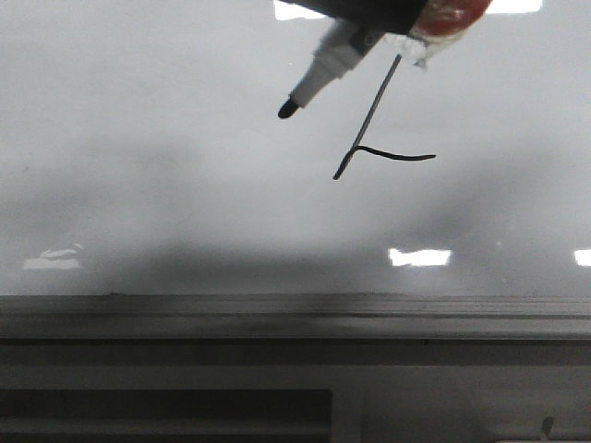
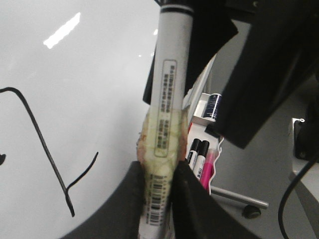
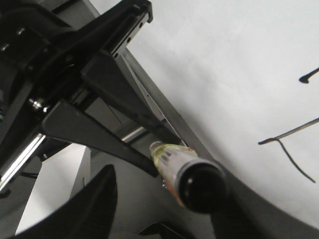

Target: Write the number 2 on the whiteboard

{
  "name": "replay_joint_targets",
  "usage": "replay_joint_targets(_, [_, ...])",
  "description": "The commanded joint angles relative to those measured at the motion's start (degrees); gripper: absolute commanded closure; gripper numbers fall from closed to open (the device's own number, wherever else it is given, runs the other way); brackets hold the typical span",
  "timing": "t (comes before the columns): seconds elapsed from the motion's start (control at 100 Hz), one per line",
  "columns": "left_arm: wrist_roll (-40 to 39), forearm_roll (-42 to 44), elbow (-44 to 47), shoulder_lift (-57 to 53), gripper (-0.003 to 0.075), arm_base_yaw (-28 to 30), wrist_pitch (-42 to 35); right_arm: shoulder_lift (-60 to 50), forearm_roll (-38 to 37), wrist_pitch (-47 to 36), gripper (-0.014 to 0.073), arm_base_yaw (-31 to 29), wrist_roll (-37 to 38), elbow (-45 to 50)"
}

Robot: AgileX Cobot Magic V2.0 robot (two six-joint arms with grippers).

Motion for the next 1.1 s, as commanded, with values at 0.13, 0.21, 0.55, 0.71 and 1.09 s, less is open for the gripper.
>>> replay_joint_targets(0.13, [-4.23,-1.84,1.22,-5.35,0.0741,2.39,-9.88,-4.45,1.84,-9.08,0.0179,-2.63,-0.53,-1.87])
replay_joint_targets(0.21, [-4.54,-4.41,4.62,-8.71,0.0741,4.2,-14.49,-7.36,0.95,-11.58,0.0179,-4.74,-0.26,-1.65])
replay_joint_targets(0.55, [-6.02,-25.49,15.56,-15.32,0.0741,2.67,-36.45,-14.76,2.95,-20.15,0.0179,-8.78,2.55,4.95])
replay_joint_targets(0.71, [-13.55,-24.55,15.32,-9.51,0.0741,0.7,-44.37,-14.66,5.5,-21.36,0.0179,-8.78,2.55,7.08])
replay_joint_targets(1.09, [-20.85,-16.67,12.51,0.71,0.074,0.7,-46.23,-14.66,5.4,-21.26,0.0179,-8.78,2.55,7.92])
